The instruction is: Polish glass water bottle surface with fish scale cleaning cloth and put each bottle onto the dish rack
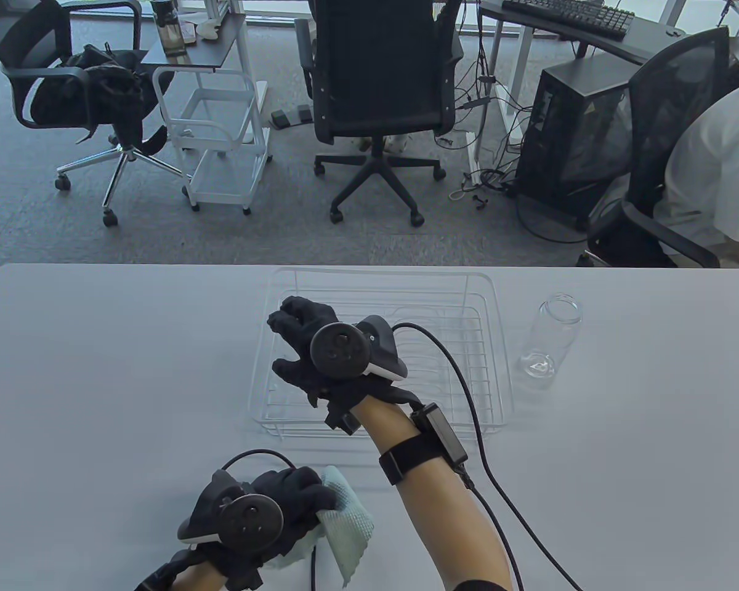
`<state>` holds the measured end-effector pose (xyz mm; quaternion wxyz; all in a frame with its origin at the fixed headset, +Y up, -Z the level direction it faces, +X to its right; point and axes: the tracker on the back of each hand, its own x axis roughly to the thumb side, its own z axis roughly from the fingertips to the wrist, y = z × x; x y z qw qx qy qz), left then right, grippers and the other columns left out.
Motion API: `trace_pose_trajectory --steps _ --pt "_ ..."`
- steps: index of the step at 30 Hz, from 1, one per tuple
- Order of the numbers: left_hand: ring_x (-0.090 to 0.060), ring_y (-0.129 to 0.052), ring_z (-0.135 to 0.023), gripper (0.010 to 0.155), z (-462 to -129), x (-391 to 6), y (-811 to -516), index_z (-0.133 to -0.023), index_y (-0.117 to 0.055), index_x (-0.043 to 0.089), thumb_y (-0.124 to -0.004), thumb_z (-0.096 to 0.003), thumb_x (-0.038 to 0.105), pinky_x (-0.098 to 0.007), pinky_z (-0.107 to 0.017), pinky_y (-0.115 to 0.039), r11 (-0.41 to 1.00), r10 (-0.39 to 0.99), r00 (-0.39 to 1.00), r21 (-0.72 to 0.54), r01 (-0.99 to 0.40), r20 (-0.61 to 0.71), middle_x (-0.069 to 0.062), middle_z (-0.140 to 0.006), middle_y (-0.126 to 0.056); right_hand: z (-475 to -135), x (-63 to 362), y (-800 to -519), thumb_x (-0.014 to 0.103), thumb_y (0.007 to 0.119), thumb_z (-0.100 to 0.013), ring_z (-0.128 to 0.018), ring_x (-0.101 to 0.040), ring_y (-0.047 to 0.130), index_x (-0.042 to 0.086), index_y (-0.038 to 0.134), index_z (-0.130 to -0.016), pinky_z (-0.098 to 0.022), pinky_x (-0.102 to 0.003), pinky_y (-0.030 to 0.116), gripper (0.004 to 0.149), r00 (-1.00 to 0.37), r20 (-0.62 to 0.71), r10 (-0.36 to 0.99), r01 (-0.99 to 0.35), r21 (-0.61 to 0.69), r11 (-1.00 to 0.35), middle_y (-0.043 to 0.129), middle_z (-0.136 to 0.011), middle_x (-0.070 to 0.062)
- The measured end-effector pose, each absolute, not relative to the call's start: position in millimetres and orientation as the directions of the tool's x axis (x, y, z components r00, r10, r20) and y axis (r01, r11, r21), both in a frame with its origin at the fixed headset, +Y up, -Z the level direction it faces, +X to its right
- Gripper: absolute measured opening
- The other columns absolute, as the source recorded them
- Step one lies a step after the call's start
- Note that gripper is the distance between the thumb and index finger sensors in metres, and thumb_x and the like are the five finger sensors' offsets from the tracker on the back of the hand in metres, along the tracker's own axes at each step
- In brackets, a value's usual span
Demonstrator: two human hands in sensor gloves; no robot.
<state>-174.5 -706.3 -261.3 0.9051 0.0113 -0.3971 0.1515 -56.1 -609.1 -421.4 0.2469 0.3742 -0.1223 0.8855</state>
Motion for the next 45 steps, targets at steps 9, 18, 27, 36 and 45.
trace_pose_trajectory --steps 9,18,27,36,45 --pt "-0.027 -0.098 -0.062 0.039 -261 -179 -705 -0.091 -0.076 0.034 -0.084 -0.0526 0.033 -0.047 -0.050 -0.084 0.952 0.263 0.650 -0.082 -0.295 0.713 -0.006 -0.089 -0.085 -438 -68 -625 0.037 0.097 -0.043 -0.086 -0.060 0.071 0.010 0.070 -0.099 -0.050 -0.065 0.077 0.068 -0.572 0.700 0.426 -0.554 0.053 -0.831 0.059 -0.106 -0.016" --pt "-0.027 -0.098 -0.062 0.039 -260 -179 -705 -0.091 -0.076 0.034 -0.085 -0.0525 0.033 -0.047 -0.050 -0.084 0.954 0.257 0.660 -0.076 -0.290 0.706 -0.006 -0.089 -0.085 -441 -77 -638 0.037 0.097 -0.044 -0.086 -0.061 0.071 0.010 0.071 -0.099 -0.051 -0.065 0.077 0.066 -0.591 0.713 0.377 -0.496 0.047 -0.867 0.060 -0.106 -0.016" --pt "-0.027 -0.098 -0.062 0.039 -260 -178 -705 -0.091 -0.077 0.034 -0.085 -0.0525 0.033 -0.047 -0.050 -0.084 0.956 0.251 0.659 -0.075 -0.284 0.709 -0.006 -0.089 -0.085 -441 -79 -638 0.038 0.092 -0.047 -0.090 -0.062 0.066 0.011 0.066 -0.102 -0.053 -0.066 0.074 0.066 -0.627 0.695 0.352 -0.440 0.056 -0.896 0.055 -0.109 -0.015" --pt "-0.027 -0.098 -0.062 0.039 -260 -181 -703 -0.091 -0.077 0.033 -0.085 -0.0524 0.033 -0.047 -0.050 -0.084 0.959 0.244 0.667 -0.073 -0.274 0.704 -0.006 -0.089 -0.085 -435 -72 -630 0.042 0.087 -0.049 -0.094 -0.063 0.059 0.016 0.061 -0.106 -0.055 -0.072 0.063 0.068 -0.619 0.700 0.355 -0.439 0.065 -0.896 0.052 -0.113 -0.015" --pt "-0.027 -0.099 -0.062 0.039 -261 -179 -704 -0.091 -0.077 0.034 -0.085 -0.0525 0.033 -0.047 -0.050 -0.084 0.962 0.228 0.667 -0.056 -0.268 0.710 -0.006 -0.090 -0.085 -414 -20 -609 0.045 0.082 -0.051 -0.095 -0.061 0.057 0.014 0.061 -0.107 -0.057 -0.073 0.061 0.067 -0.625 0.704 0.336 -0.480 -0.008 -0.877 0.052 -0.113 -0.016"
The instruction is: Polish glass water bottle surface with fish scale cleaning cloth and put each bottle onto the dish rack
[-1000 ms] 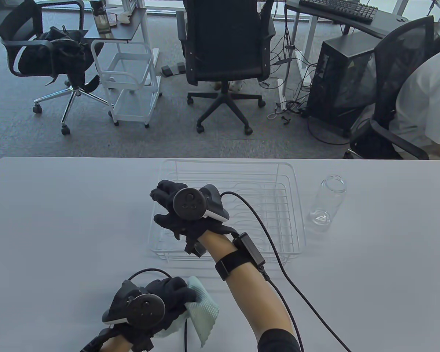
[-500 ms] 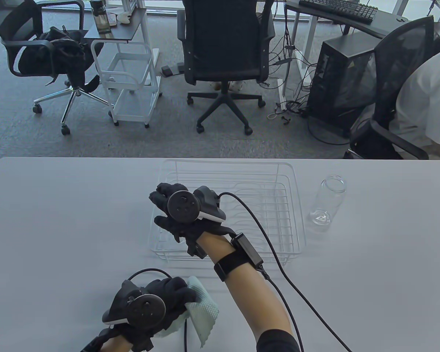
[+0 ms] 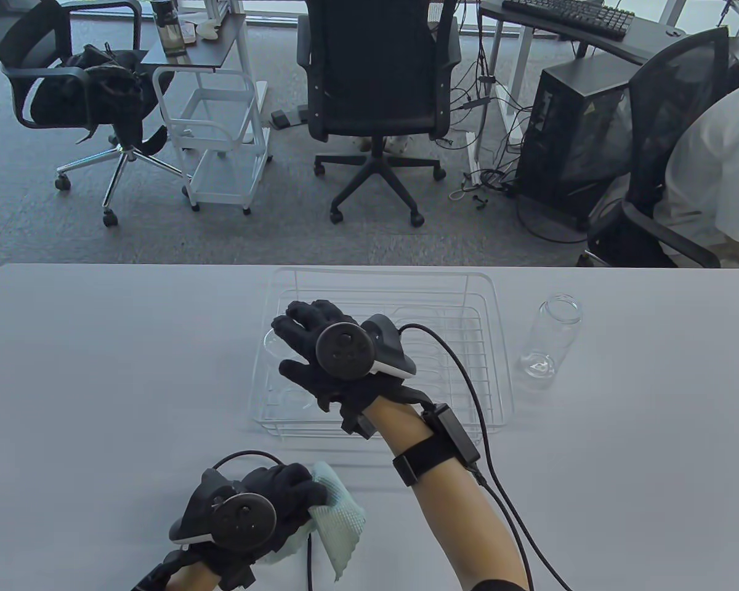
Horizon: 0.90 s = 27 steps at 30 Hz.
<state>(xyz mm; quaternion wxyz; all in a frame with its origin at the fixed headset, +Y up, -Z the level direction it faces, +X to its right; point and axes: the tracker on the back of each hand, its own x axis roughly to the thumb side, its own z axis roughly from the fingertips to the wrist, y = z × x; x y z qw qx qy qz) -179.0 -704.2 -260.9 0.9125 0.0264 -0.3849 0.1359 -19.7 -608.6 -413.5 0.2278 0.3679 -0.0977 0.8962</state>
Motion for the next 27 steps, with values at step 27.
trace_pose_trajectory --steps 27 --pt "-0.027 -0.099 -0.061 0.039 -265 -203 -702 -0.091 -0.077 0.033 -0.085 -0.0526 0.034 -0.047 -0.049 -0.084 0.888 0.377 0.705 -0.019 -0.459 0.601 -0.006 -0.089 -0.086 -362 262 -634 0.047 0.080 -0.052 -0.090 -0.056 0.065 0.009 0.061 -0.104 -0.053 -0.070 0.064 0.067 -0.812 0.334 0.478 -0.583 -0.430 -0.690 0.059 -0.106 -0.018"
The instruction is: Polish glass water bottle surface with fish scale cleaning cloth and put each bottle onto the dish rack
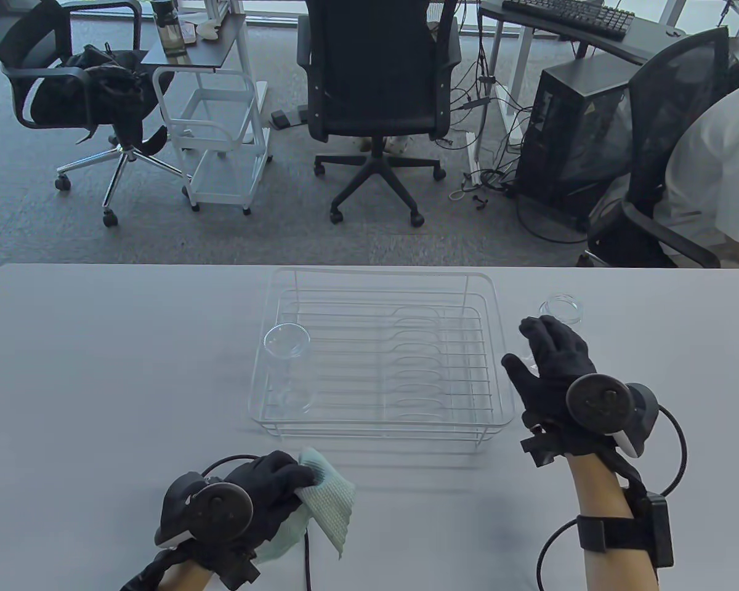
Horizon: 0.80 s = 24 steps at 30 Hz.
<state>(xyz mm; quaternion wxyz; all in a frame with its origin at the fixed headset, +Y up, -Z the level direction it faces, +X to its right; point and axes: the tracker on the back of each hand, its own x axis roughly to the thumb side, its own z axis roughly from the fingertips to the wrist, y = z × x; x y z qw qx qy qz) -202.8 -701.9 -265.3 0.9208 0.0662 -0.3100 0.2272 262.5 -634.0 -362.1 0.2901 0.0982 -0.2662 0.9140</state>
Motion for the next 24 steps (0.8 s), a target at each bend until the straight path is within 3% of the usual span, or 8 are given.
trace_pose_trajectory --steps 6,11,15,19,24 --pt "-0.027 -0.099 -0.061 0.039 -266 -206 -700 -0.091 -0.077 0.033 -0.085 -0.0527 0.034 -0.047 -0.049 -0.084 0.867 0.398 0.699 0.005 -0.498 0.595 -0.006 -0.089 -0.086 -378 308 -667 0.052 0.080 -0.051 -0.093 -0.061 0.052 0.003 0.032 -0.109 -0.055 -0.072 0.059 0.090 -0.788 0.153 0.596 -0.596 -0.433 -0.676 0.035 -0.110 -0.025" --pt "-0.027 -0.099 -0.061 0.040 -263 -210 -693 -0.092 -0.076 0.033 -0.084 -0.0527 0.034 -0.047 -0.049 -0.084 0.786 0.471 0.644 0.044 -0.616 0.602 -0.006 -0.089 -0.086 -399 339 -702 0.055 0.084 -0.048 -0.091 -0.065 0.057 -0.002 0.030 -0.108 -0.053 -0.072 0.062 0.099 -0.707 -0.027 0.707 -0.641 -0.397 -0.656 0.041 -0.108 -0.031" --pt "-0.026 -0.099 -0.061 0.039 -262 -213 -691 -0.091 -0.076 0.034 -0.084 -0.0526 0.034 -0.047 -0.048 -0.084 0.767 0.499 0.637 0.044 -0.641 0.587 -0.006 -0.089 -0.086 -413 346 -723 0.054 0.086 -0.046 -0.096 -0.066 0.041 -0.002 0.022 -0.108 -0.057 -0.077 0.052 0.105 -0.638 -0.056 0.768 -0.721 -0.305 -0.622 0.031 -0.110 -0.030" --pt "-0.026 -0.099 -0.061 0.039 -260 -213 -692 -0.091 -0.076 0.034 -0.084 -0.0528 0.034 -0.047 -0.049 -0.084 0.751 0.477 0.613 0.069 -0.656 0.630 -0.006 -0.089 -0.086 -423 346 -739 0.051 0.088 -0.044 -0.095 -0.065 0.046 -0.001 0.029 -0.108 -0.056 -0.076 0.053 0.102 -0.606 -0.055 0.794 -0.727 -0.366 -0.580 0.039 -0.109 -0.028" --pt "-0.026 -0.099 -0.061 0.040 -256 -212 -690 -0.091 -0.076 0.034 -0.084 -0.0528 0.034 -0.046 -0.049 -0.084 0.744 0.464 0.621 0.103 -0.661 0.632 -0.005 -0.089 -0.085 -440 340 -750 0.055 0.088 -0.042 -0.098 -0.065 0.035 -0.001 0.019 -0.108 -0.057 -0.079 0.046 0.110 -0.584 -0.062 0.809 -0.760 -0.306 -0.573 0.029 -0.111 -0.028"
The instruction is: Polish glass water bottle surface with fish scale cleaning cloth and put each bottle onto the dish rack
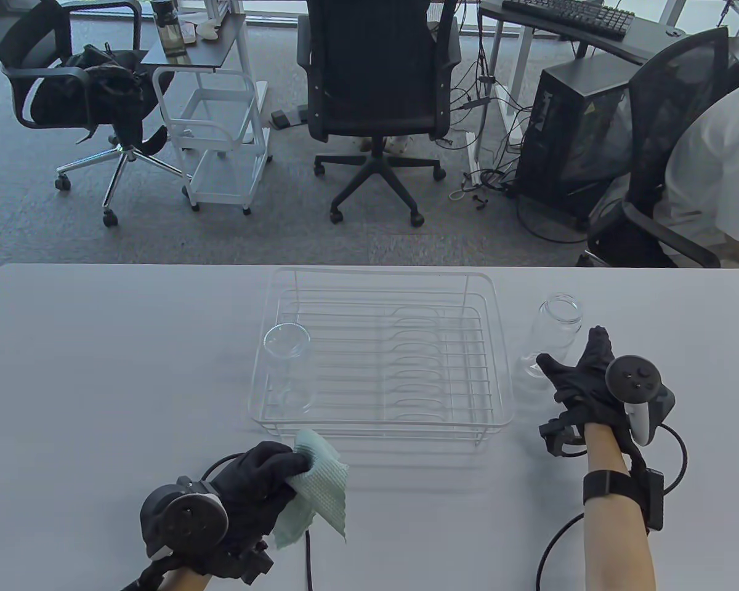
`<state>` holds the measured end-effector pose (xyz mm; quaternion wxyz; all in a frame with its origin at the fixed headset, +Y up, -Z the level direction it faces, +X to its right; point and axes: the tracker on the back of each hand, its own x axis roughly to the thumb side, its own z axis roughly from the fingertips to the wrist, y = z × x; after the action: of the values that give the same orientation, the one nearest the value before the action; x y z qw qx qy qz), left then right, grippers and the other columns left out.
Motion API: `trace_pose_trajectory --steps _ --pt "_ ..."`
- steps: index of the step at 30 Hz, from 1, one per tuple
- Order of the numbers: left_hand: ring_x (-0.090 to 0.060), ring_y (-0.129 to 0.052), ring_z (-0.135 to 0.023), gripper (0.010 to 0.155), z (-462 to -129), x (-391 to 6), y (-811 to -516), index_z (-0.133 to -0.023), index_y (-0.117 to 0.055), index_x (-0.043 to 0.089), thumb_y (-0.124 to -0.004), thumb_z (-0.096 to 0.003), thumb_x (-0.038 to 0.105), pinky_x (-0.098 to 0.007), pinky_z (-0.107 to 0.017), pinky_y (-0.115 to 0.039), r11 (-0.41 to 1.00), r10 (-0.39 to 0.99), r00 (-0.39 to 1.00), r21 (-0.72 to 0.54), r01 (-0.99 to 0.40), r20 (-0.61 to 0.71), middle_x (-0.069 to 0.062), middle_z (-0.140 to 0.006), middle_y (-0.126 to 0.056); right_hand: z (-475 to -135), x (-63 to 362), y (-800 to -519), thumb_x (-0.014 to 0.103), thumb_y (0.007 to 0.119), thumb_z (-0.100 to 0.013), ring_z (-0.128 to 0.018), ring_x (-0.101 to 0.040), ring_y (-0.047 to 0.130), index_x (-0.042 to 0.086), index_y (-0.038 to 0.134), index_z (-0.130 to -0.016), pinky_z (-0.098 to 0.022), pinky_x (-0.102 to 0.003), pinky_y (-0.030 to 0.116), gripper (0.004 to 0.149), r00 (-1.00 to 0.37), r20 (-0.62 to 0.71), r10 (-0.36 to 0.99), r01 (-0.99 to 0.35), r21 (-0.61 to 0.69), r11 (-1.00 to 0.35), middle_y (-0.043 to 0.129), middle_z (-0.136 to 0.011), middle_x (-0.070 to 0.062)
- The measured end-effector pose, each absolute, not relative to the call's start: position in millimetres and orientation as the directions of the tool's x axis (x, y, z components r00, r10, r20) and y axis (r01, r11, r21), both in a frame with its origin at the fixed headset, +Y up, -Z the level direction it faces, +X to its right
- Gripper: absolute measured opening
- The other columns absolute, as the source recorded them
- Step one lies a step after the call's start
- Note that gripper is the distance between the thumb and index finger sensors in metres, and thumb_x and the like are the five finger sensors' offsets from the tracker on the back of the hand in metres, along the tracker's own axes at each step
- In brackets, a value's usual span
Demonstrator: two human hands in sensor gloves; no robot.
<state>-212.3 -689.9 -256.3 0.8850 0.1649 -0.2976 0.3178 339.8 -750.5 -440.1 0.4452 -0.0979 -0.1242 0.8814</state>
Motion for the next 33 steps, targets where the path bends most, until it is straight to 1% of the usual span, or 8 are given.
trace_pose_trajectory --steps 7,9,11,13,19,24,28,33 --pt "-0.025 -0.099 -0.061 0.040 -255 -215 -694 -0.091 -0.075 0.034 -0.084 -0.0526 0.034 -0.046 -0.049 -0.084 0.744 0.454 0.638 0.129 -0.656 0.622 -0.005 -0.089 -0.085 -461 338 -757 0.056 0.087 -0.042 -0.099 -0.064 0.029 0.002 0.012 -0.107 -0.057 -0.081 0.042 0.113 -0.491 -0.017 0.871 -0.828 -0.303 -0.472 0.027 -0.113 -0.024" --pt "-0.025 -0.099 -0.061 0.040 -256 -215 -693 -0.091 -0.075 0.034 -0.084 -0.0526 0.034 -0.046 -0.049 -0.084 0.743 0.451 0.643 0.140 -0.655 0.619 -0.005 -0.089 -0.085 -465 337 -762 0.052 0.087 -0.043 -0.099 -0.064 0.027 0.002 0.010 -0.106 -0.056 -0.081 0.041 0.111 -0.393 0.020 0.919 -0.881 -0.294 -0.371 0.026 -0.113 -0.023" --pt "-0.025 -0.099 -0.061 0.040 -256 -216 -693 -0.091 -0.075 0.034 -0.084 -0.0526 0.034 -0.046 -0.049 -0.084 0.738 0.452 0.646 0.149 -0.658 0.614 -0.005 -0.089 -0.085 -466 336 -770 0.045 0.089 -0.044 -0.100 -0.063 0.028 0.003 0.012 -0.107 -0.056 -0.082 0.040 0.108 -0.260 0.064 0.963 -0.906 -0.362 -0.221 0.029 -0.114 -0.021" --pt "-0.025 -0.099 -0.061 0.040 -256 -216 -693 -0.091 -0.075 0.034 -0.084 -0.0525 0.034 -0.046 -0.049 -0.084 0.737 0.456 0.647 0.149 -0.660 0.611 -0.005 -0.089 -0.085 -468 334 -775 0.041 0.092 -0.043 -0.100 -0.061 0.035 0.004 0.014 -0.107 -0.055 -0.082 0.042 0.107 -0.227 0.090 0.970 -0.907 -0.382 -0.177 0.036 -0.113 -0.019" --pt "-0.025 -0.099 -0.061 0.039 -254 -215 -691 -0.091 -0.076 0.034 -0.084 -0.0525 0.034 -0.046 -0.049 -0.084 0.749 0.432 0.658 0.161 -0.643 0.617 -0.005 -0.089 -0.085 -465 334 -766 0.046 0.099 -0.037 -0.096 -0.051 0.061 0.007 0.031 -0.109 -0.055 -0.076 0.055 0.107 -0.408 0.103 0.907 -0.817 -0.485 -0.313 0.051 -0.107 -0.014" --pt "-0.025 -0.099 -0.061 0.040 -253 -215 -693 -0.091 -0.075 0.034 -0.084 -0.0526 0.035 -0.045 -0.049 -0.085 0.742 0.449 0.650 0.149 -0.654 0.613 -0.005 -0.089 -0.085 -450 340 -751 0.054 0.097 -0.038 -0.088 -0.051 0.073 0.006 0.039 -0.107 -0.053 -0.072 0.063 0.103 -0.366 0.158 0.917 -0.832 -0.497 -0.247 0.052 -0.101 -0.018" --pt "-0.025 -0.099 -0.061 0.040 -249 -210 -691 -0.091 -0.075 0.034 -0.084 -0.0525 0.035 -0.045 -0.048 -0.085 0.757 0.416 0.652 0.155 -0.634 0.634 -0.004 -0.088 -0.086 -430 340 -729 0.054 0.096 -0.039 -0.085 -0.052 0.075 0.002 0.039 -0.106 -0.053 -0.066 0.070 0.102 -0.354 0.237 0.905 -0.865 -0.452 -0.220 0.050 -0.099 -0.021" --pt "-0.025 -0.099 -0.060 0.039 -248 -209 -687 -0.091 -0.075 0.035 -0.084 -0.0525 0.035 -0.045 -0.048 -0.085 0.731 0.435 0.630 0.156 -0.665 0.644 -0.004 -0.088 -0.085 -398 317 -699 0.054 0.096 -0.040 -0.083 -0.050 0.071 0.002 0.038 -0.106 -0.055 -0.065 0.065 0.103 -0.331 0.373 0.867 -0.888 -0.434 -0.152 0.047 -0.100 -0.023"
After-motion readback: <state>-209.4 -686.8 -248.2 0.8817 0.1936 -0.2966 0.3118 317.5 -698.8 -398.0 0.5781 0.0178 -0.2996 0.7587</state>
